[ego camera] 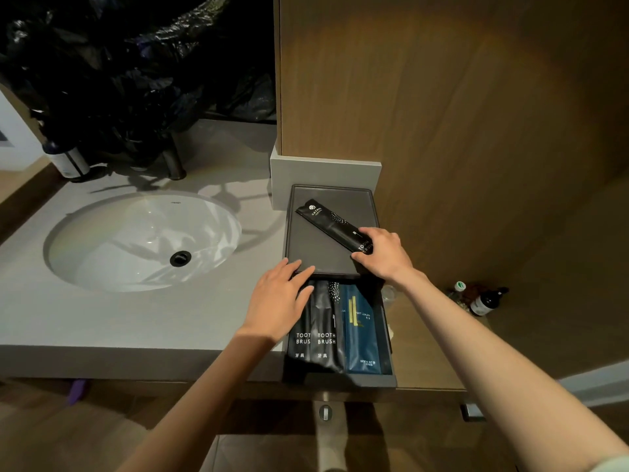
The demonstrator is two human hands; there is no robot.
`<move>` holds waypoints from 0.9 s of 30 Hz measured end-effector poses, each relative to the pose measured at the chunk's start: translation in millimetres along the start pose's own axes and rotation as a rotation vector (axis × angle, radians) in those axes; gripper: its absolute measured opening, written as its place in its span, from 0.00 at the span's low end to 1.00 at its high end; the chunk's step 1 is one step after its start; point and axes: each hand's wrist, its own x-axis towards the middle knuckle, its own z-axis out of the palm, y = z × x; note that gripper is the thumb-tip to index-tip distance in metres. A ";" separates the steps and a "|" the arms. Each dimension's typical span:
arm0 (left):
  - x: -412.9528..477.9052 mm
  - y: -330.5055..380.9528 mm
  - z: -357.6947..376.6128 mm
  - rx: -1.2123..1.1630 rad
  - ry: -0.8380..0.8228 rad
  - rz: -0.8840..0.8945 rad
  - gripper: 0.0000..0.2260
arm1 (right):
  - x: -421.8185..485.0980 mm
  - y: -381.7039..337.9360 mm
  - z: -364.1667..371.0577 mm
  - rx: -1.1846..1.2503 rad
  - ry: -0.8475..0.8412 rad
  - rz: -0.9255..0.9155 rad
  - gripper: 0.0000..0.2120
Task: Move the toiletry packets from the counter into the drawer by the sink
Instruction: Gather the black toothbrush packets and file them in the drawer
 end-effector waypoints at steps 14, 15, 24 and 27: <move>-0.2 -6.0 8.2 -0.098 0.002 -0.028 0.19 | 13.0 -7.8 2.6 0.037 0.059 0.002 0.27; -0.4 -6.0 7.5 -0.101 0.004 -0.027 0.19 | 12.1 -7.3 2.0 0.043 0.067 -0.002 0.26; -3.2 -4.5 -0.5 -0.210 -0.056 -0.028 0.20 | -4.8 -4.3 -5.4 0.103 0.168 0.018 0.16; -5.7 -1.3 -4.1 -0.268 -0.075 -0.044 0.20 | -14.4 -1.7 -7.5 0.220 0.185 0.093 0.09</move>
